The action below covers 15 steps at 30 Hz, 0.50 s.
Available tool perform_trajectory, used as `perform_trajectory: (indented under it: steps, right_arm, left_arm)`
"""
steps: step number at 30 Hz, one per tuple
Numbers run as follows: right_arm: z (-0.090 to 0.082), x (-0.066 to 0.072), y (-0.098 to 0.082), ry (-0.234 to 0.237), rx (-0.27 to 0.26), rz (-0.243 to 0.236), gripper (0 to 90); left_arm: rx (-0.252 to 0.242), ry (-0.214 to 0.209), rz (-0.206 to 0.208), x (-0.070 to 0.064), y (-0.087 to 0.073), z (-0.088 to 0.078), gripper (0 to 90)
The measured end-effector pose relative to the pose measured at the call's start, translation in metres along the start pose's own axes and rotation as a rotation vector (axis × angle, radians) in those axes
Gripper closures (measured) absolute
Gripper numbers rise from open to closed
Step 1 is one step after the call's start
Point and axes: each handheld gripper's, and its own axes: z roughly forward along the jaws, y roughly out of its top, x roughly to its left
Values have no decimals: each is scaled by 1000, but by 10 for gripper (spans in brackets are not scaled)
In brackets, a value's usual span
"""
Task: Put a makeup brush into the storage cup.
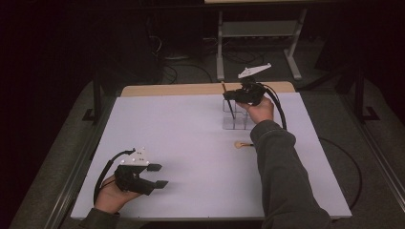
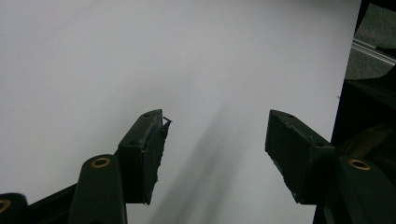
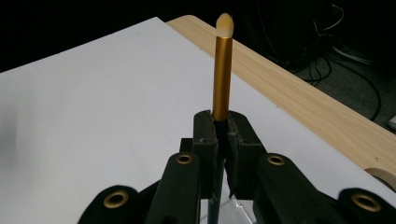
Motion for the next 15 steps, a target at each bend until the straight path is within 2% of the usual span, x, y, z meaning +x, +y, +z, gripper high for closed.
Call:
perform_trajectory:
  steps: [15]
  right_arm:
    - [0,1,-6,-9,-8,3,823]
  left_arm:
    - [3,0,-3,0,-1,0,369]
